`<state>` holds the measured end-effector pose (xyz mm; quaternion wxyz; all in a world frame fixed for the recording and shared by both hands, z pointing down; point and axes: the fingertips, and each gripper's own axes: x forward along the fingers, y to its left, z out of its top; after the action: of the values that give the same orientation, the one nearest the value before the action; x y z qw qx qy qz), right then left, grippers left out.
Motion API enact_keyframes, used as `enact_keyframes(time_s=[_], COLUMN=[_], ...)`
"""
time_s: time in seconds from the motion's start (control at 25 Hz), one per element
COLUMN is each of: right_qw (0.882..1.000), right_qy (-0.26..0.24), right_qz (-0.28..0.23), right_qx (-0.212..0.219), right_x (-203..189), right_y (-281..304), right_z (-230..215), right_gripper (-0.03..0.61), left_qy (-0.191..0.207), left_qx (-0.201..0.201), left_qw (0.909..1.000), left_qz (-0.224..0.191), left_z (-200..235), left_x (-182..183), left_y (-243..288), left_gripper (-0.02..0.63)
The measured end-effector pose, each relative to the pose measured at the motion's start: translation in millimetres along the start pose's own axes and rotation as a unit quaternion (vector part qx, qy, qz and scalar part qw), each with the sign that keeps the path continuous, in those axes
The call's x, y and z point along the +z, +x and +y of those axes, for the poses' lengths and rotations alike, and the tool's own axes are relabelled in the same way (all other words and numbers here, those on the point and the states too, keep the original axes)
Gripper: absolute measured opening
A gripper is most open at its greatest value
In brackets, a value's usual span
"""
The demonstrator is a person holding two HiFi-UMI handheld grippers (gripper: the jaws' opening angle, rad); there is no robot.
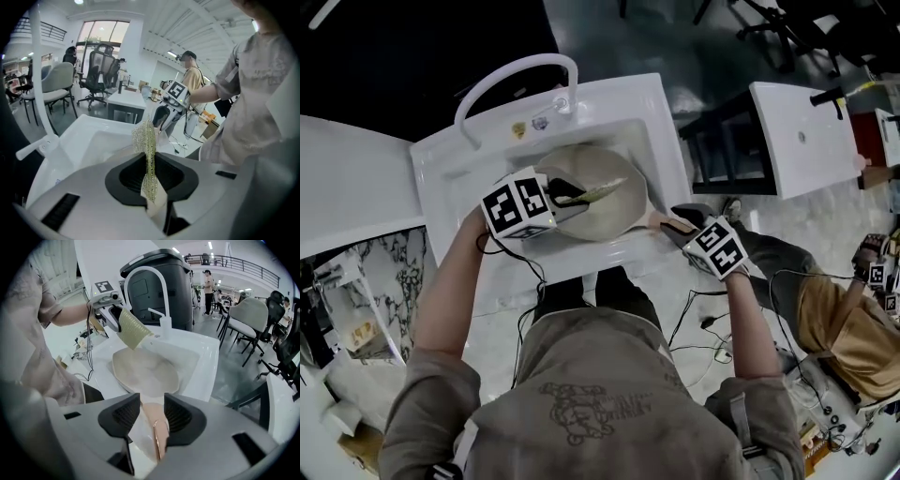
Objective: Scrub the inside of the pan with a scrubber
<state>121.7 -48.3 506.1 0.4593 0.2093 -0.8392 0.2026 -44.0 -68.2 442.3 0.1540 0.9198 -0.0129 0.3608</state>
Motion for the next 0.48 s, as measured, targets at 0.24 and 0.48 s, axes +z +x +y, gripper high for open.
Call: enact_keyframes(time_s=[0.24, 0.48], right_qw=[0.997, 0.990], right_qy=[-0.032, -0.070], right_qz=[-0.063, -0.123], right_qx=[-0.010, -0.016], right_x=[59.2, 116.5], right_y=[-18.4, -39.5], right_z=[9.9, 31.3], right_gripper=[0.164, 0.161], left_qy=[-0.013, -0.021], left_qx=[0.080, 0.147], left_qw=[0.9934, 0.9798], left_qz=[-0.080, -0.134], left_z=[5.0, -0.2], left_x=[23.7, 39.5], left_y=[-37.1, -75.0], left_gripper=[0.060, 0.060])
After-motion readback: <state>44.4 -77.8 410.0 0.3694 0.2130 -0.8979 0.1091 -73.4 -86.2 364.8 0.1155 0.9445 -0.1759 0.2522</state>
